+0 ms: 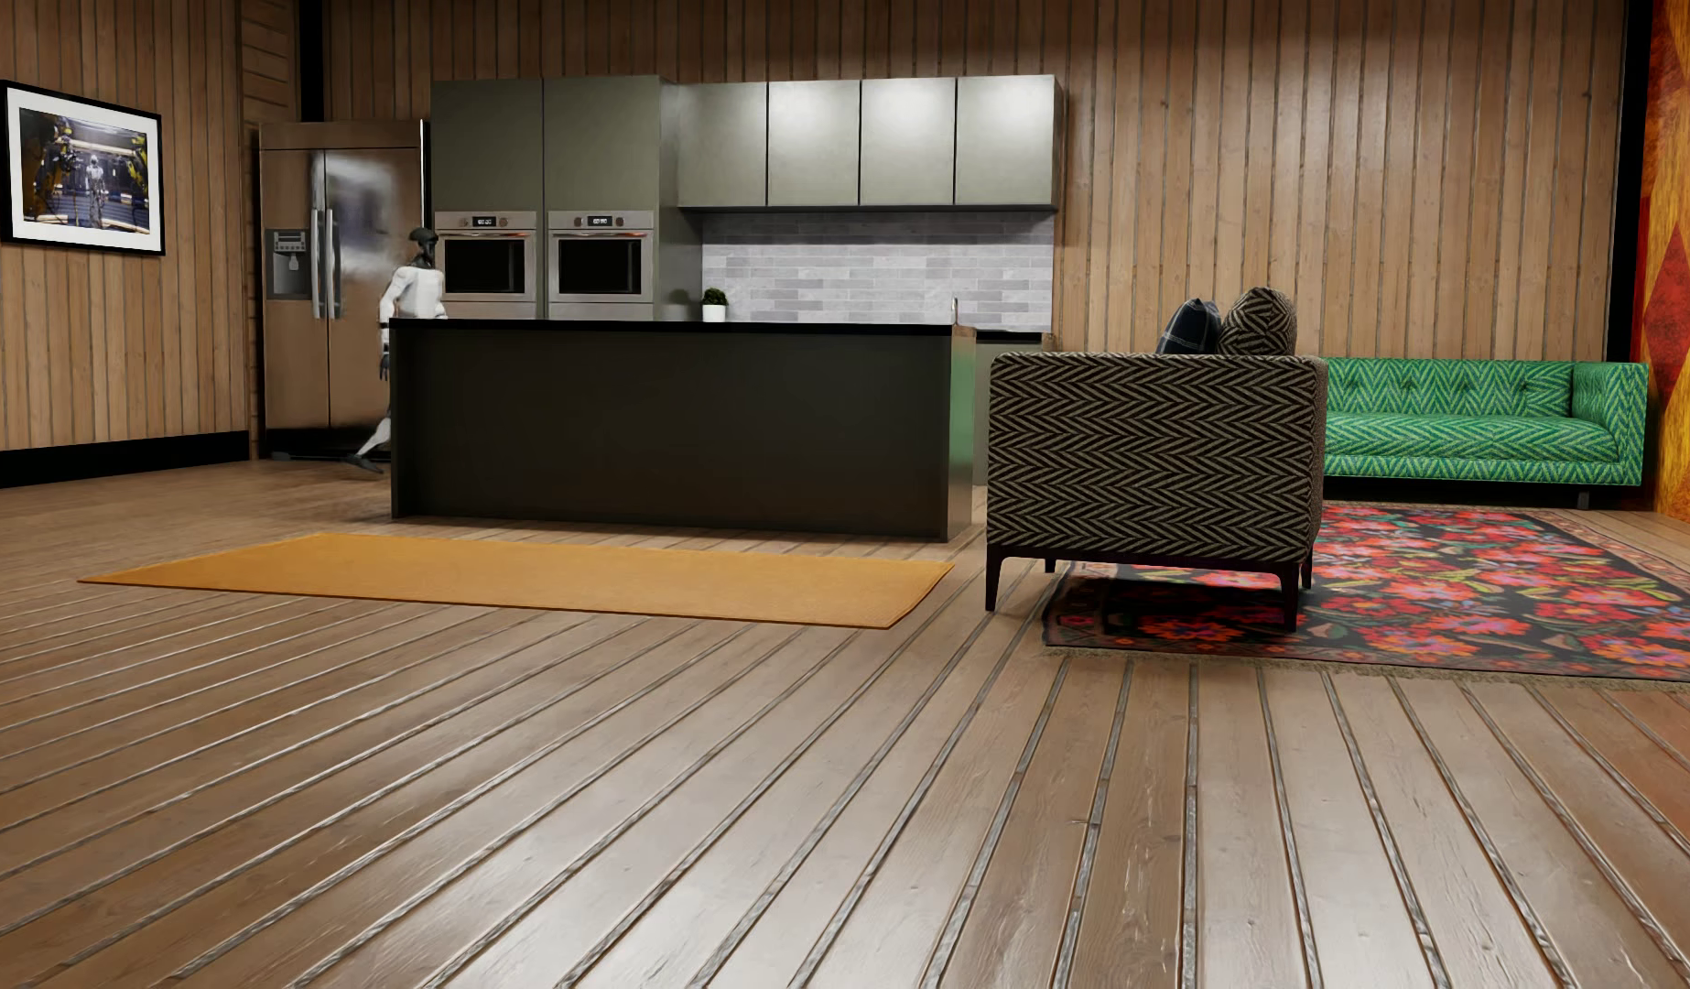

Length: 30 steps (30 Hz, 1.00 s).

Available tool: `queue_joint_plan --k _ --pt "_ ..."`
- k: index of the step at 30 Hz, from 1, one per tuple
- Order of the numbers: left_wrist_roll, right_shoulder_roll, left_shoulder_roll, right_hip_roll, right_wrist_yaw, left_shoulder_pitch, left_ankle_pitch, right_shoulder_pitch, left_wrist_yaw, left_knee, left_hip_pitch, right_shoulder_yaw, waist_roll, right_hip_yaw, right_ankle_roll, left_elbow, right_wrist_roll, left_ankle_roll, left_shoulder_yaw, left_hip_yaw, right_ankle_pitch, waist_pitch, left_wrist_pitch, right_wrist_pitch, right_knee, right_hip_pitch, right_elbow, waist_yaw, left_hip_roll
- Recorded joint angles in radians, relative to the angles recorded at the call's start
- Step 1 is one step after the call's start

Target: Go around the counter

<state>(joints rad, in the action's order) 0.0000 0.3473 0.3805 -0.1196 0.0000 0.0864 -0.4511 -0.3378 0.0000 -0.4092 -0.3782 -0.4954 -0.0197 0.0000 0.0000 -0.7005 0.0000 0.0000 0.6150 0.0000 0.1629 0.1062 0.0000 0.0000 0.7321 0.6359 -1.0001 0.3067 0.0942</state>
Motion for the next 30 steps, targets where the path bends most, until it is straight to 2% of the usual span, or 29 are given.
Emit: queue_joint_plan --k 1,3,4,5,7,8,9,11,12,13,14,15,16,17,18,19,20,21,22,23,24,26,28,29,30 --pt "0.000 0.002 -0.008 0.003 0.000 0.017 0.079 0.000 0.000 -0.038 0.001 0.005 0.011 0.000 0.000 -0.023 0.000 0.000 0.020 0.000 0.008 -0.008 0.000 0.000 0.061 0.007 -0.013 0.019 -0.013" --pt "0.000 0.002 -0.020 0.042 0.000 0.052 0.362 0.012 0.000 -0.235 0.054 -0.016 0.034 0.000 0.000 -0.107 0.000 0.000 0.062 0.000 0.066 -0.013 0.000 0.000 0.160 -0.035 -0.042 0.011 -0.049" --pt "0.000 -0.002 -0.022 0.061 0.000 0.070 0.510 0.020 0.000 -0.409 0.131 -0.015 0.024 0.000 0.000 -0.148 0.000 0.000 0.073 0.000 0.104 -0.013 0.000 0.000 0.172 -0.083 -0.041 -0.014 -0.051" --pt "0.000 -0.007 -0.019 0.080 0.000 0.086 0.586 0.028 0.000 -0.618 0.234 -0.011 0.014 0.000 0.000 -0.173 0.000 0.000 0.083 0.000 0.138 -0.006 0.000 0.000 0.163 -0.146 -0.021 -0.043 -0.053" --pt "0.000 -0.010 -0.015 0.111 0.000 0.132 0.561 0.048 0.000 -0.907 0.446 -0.006 -0.008 0.000 0.000 -0.178 0.000 0.000 0.060 0.000 0.186 0.014 0.000 0.000 0.104 -0.302 0.046 -0.137 -0.047" --pt "0.000 -0.009 -0.015 0.110 0.000 0.151 0.549 0.063 0.000 -0.917 0.552 -0.001 -0.027 0.000 0.000 -0.179 0.000 0.000 0.054 0.000 0.192 0.019 0.000 0.000 0.048 -0.389 0.081 -0.190 -0.033" --pt "0.000 -0.006 -0.010 0.110 0.000 0.157 0.564 0.075 0.000 -0.836 0.644 0.016 -0.043 0.000 0.000 -0.189 0.000 0.000 0.070 0.000 0.184 0.028 0.000 0.000 -0.021 -0.481 0.119 -0.243 -0.020" --pt "0.000 0.006 -0.002 0.100 0.000 0.190 0.678 0.083 0.000 -0.503 0.775 0.045 -0.064 0.000 0.000 -0.184 0.000 0.000 0.061 0.000 0.187 0.029 0.000 0.000 -0.147 -0.664 0.197 -0.341 -0.008" --pt "0.000 0.017 0.002 0.095 0.000 0.202 0.675 0.097 0.000 -0.318 0.818 0.039 -0.072 0.000 0.000 -0.177 0.000 0.000 0.057 0.000 0.206 0.024 0.000 0.000 -0.195 -0.743 0.231 -0.388 -0.016" --pt "0.000 0.028 0.003 0.092 0.000 0.208 0.564 0.114 0.000 -0.172 0.859 0.047 -0.072 0.000 0.000 -0.172 0.000 0.000 0.053 0.000 0.231 0.015 0.000 0.000 -0.224 -0.807 0.262 -0.417 -0.022" --pt "0.000 0.037 0.006 0.087 0.000 0.215 0.388 0.132 0.000 -0.088 0.890 0.049 -0.075 0.000 0.000 -0.166 0.000 0.000 0.052 0.000 0.255 0.009 0.000 0.000 -0.235 -0.865 0.280 -0.441 -0.030" --pt "0.000 0.041 0.008 0.077 0.000 0.219 0.289 0.151 0.000 -0.083 0.910 0.051 -0.082 0.000 0.000 -0.164 0.000 0.000 0.050 0.000 0.266 0.007 0.000 0.000 -0.230 -0.906 0.286 -0.467 -0.046" --pt "0.000 0.038 0.006 0.069 0.000 0.222 0.366 0.161 0.000 -0.107 0.930 0.063 -0.086 0.000 0.000 -0.169 0.000 0.000 0.045 0.000 0.252 0.008 0.000 0.000 -0.209 -0.934 0.280 -0.492 -0.053" --pt "0.000 0.032 0.004 0.049 0.000 0.227 0.547 0.153 0.000 -0.144 0.966 0.080 -0.093 0.000 0.000 -0.178 0.000 0.000 0.050 0.000 0.200 0.006 0.000 0.000 -0.163 -0.957 0.263 -0.517 -0.038" --pt "0.000 0.019 -0.001 0.020 0.000 0.225 0.692 0.142 0.000 -0.226 0.988 0.095 -0.113 0.000 0.000 -0.193 0.000 0.000 0.050 0.000 0.083 -0.005 0.000 0.000 -0.078 -0.938 0.238 -0.519 -0.020" --pt "0.000 0.006 -0.004 -0.005 0.000 0.221 0.737 0.126 0.000 -0.288 0.971 0.092 -0.133 0.000 0.000 -0.216 0.000 0.000 0.062 0.000 -0.070 -0.016 0.000 0.000 0.060 -0.899 0.200 -0.489 0.019" --pt "0.000 0.006 -0.009 -0.016 0.000 0.210 0.720 0.107 0.000 -0.319 0.927 0.074 -0.134 0.000 0.000 -0.230 0.000 0.000 0.074 0.000 -0.185 -0.025 0.000 0.000 0.246 -0.817 0.171 -0.449 0.059" --pt "0.000 0.007 -0.018 -0.037 0.000 0.199 0.674 0.086 0.000 -0.319 0.865 0.061 -0.138 0.000 0.000 -0.238 0.000 0.000 0.049 0.000 -0.184 -0.031 0.000 0.000 0.438 -0.706 0.163 -0.412 0.100" --pt "0.000 0.004 -0.025 -0.044 0.000 0.187 0.603 0.066 0.000 -0.287 0.768 0.062 -0.135 0.000 0.000 -0.239 0.000 0.000 0.011 0.000 -0.077 -0.027 0.000 0.000 0.571 -0.607 0.161 -0.369 0.121" --pt "0.000 0.005 -0.020 -0.026 0.000 0.167 0.526 0.057 0.000 -0.236 0.651 0.047 -0.113 0.000 0.000 -0.227 0.000 0.000 0.008 0.000 0.035 -0.017 0.000 0.000 0.616 -0.520 0.146 -0.317 0.120" --pt "0.000 0.006 -0.012 -0.012 0.000 0.144 0.449 0.043 0.000 -0.188 0.554 0.043 -0.086 0.000 0.000 -0.210 0.000 0.000 0.006 0.000 0.095 -0.018 0.000 0.000 0.592 -0.426 0.135 -0.254 0.110" --pt "0.000 0.016 0.023 0.004 0.000 0.122 0.297 0.017 0.000 -0.080 0.338 0.049 -0.044 0.000 0.000 -0.094 0.000 0.000 0.000 0.000 0.104 -0.001 0.000 0.000 0.365 -0.311 0.124 -0.141 0.069" --pt "0.000 0.020 0.047 -0.019 0.000 0.075 0.140 -0.004 0.000 -0.018 0.185 0.065 -0.034 0.000 0.000 -0.024 0.000 0.000 -0.038 0.000 0.054 -0.008 0.000 0.000 0.043 -0.217 0.127 -0.069 0.042" --pt "0.000 0.016 0.056 -0.029 0.000 0.052 0.084 -0.010 0.000 -0.005 0.129 0.068 -0.036 0.000 0.000 0.002 0.000 0.000 -0.060 0.000 0.012 -0.022 0.000 0.000 -0.125 -0.186 0.120 -0.052 0.036" --pt "0.000 0.016 0.062 -0.042 0.000 0.030 0.060 -0.015 0.000 -0.004 0.086 0.062 -0.038 0.000 0.000 0.021 0.000 0.000 -0.071 0.000 -0.113 -0.037 0.000 0.000 -0.339 -0.158 0.109 -0.037 0.027"
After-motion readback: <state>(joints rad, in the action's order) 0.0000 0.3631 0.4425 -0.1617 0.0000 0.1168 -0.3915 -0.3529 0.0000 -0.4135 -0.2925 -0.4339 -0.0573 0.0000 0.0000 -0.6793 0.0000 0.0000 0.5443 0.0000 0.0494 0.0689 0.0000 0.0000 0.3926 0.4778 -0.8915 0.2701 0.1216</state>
